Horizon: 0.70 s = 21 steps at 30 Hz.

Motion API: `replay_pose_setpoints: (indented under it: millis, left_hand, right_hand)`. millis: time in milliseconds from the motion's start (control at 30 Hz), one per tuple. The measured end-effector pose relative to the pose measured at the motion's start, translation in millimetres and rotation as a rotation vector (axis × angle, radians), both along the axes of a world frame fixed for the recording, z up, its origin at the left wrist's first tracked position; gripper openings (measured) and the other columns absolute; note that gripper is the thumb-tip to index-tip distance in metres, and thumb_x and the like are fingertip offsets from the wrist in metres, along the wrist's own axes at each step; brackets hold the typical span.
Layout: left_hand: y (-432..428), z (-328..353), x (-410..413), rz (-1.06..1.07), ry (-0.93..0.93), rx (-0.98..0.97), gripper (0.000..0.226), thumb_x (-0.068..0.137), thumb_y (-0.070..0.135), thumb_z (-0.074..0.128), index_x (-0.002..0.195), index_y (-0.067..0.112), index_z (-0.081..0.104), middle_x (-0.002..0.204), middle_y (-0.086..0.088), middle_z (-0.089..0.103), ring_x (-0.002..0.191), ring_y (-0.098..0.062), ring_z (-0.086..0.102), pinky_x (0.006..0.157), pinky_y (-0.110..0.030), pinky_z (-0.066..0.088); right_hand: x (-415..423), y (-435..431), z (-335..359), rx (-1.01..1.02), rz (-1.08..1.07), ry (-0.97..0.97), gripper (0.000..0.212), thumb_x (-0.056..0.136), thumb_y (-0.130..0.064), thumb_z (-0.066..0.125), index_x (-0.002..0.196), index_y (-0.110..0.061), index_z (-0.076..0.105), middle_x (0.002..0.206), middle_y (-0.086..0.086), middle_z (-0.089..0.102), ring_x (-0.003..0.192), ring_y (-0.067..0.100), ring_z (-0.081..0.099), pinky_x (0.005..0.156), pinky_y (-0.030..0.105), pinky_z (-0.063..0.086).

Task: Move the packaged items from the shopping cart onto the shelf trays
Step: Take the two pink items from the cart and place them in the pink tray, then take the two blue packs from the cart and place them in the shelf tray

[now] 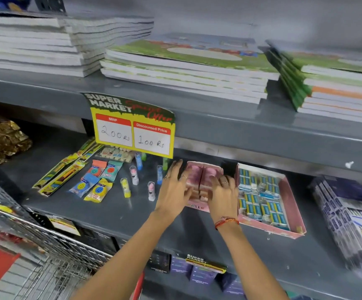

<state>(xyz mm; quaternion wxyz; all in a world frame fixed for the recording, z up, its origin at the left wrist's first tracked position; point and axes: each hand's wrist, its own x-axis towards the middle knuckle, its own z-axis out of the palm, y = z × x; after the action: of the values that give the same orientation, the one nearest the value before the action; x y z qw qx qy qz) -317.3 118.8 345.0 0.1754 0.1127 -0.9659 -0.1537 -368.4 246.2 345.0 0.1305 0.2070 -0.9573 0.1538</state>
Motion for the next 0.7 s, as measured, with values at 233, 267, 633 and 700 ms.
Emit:
replay_pose_setpoints:
  millis: [233,267,633,700]
  left_hand:
    - [-48.0,24.4,91.7,0.094,0.32,0.014,0.043,0.083,0.02,0.066,0.122,0.004,0.059,0.132,-0.02,0.054,0.123,-0.034,0.053,0.098,-0.04,0.047]
    - [-59.9,25.8,106.5,0.123,0.322,0.017,0.042,0.084,0.019,0.064,0.122,0.002,0.057,0.131,-0.021,0.053,0.123,-0.035,0.051,0.097,-0.04,0.048]
    - [-135.0,-54.0,269.8,0.654,0.099,0.144,0.045,0.086,0.016,0.063,0.127,0.002,0.052,0.132,-0.02,0.051,0.12,-0.035,0.051,0.097,-0.043,0.046]
    - [-136.5,-81.9,290.2,0.714,0.011,0.199,0.045,0.088,0.019,0.061,0.129,0.004,0.051,0.131,-0.017,0.051,0.117,-0.032,0.053,0.097,-0.04,0.045]
  right_hand:
    - [68.0,-61.2,17.8,-0.398,0.376,0.252,0.035,0.065,0.007,0.073,0.099,0.0,0.067,0.098,0.016,0.07,0.095,0.03,0.059,0.092,0.033,0.044]
    - [81.0,-73.5,15.8,-0.442,0.441,0.261,0.031,0.067,0.005,0.072,0.098,-0.001,0.067,0.097,0.014,0.069,0.095,0.027,0.055,0.091,0.032,0.044]
    - [197.2,-188.1,-68.9,-0.178,0.949,-0.201,0.035,0.073,0.0,0.067,0.107,-0.003,0.064,0.101,0.013,0.068,0.1,0.033,0.059,0.089,0.037,0.052]
    - [206.6,-194.3,-98.1,-0.033,0.973,-0.334,0.035,0.078,-0.001,0.062,0.113,-0.004,0.061,0.108,0.014,0.065,0.11,0.031,0.053,0.096,0.037,0.047]
